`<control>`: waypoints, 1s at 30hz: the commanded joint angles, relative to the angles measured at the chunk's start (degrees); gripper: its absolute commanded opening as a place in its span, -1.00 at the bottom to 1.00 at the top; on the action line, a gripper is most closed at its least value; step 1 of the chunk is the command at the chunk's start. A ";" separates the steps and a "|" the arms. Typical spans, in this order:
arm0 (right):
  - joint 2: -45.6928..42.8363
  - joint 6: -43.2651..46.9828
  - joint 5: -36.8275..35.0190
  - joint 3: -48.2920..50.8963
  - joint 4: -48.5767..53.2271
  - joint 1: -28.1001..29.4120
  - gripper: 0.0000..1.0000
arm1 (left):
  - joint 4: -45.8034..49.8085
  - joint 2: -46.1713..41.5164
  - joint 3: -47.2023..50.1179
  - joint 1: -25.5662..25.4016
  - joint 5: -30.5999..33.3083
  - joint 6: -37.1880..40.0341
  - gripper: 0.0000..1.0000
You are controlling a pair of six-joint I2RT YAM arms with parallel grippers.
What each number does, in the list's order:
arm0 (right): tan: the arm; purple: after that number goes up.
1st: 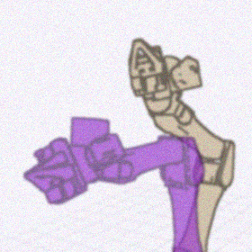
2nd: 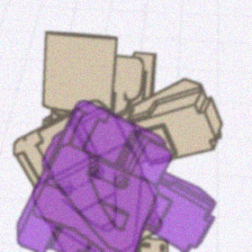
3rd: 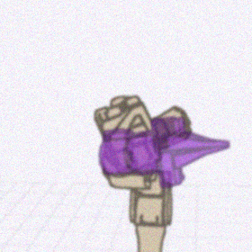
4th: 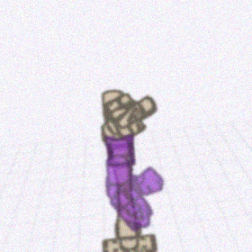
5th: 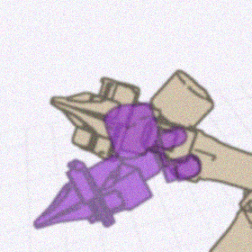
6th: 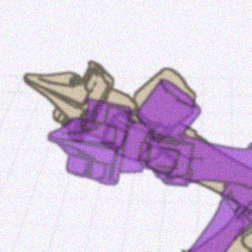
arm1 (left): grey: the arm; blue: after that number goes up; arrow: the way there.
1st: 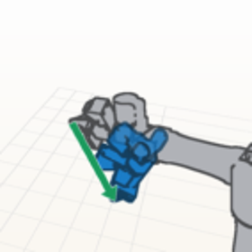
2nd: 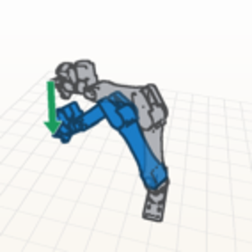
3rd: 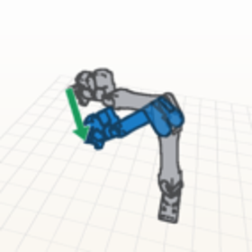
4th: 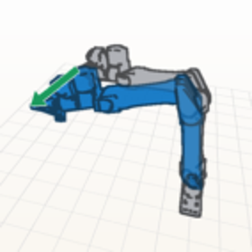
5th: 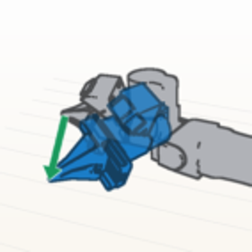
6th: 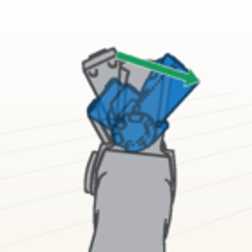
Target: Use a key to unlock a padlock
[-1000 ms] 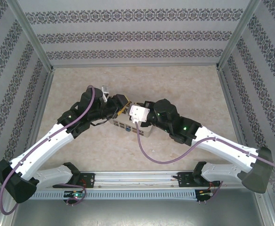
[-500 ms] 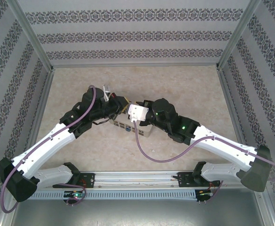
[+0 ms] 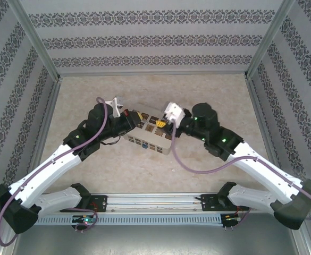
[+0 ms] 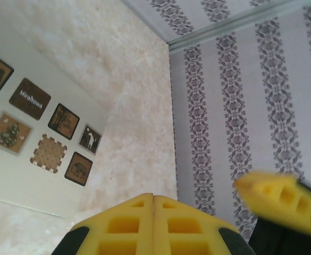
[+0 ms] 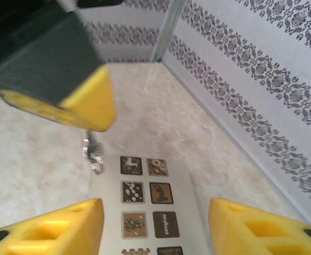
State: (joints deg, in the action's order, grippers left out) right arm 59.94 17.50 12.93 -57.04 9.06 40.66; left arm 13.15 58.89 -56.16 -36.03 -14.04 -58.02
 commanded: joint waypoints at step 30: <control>10.89 -54.16 44.88 5.84 -20.97 -5.07 -0.14 | -4.80 -2.56 2.01 5.70 -27.40 25.50 -1.00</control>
State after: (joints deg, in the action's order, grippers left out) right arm 70.30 -36.32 56.53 -52.25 -10.15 34.79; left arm 11.03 56.42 -53.80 -31.00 -40.34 -33.23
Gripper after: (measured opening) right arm 0.432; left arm 0.043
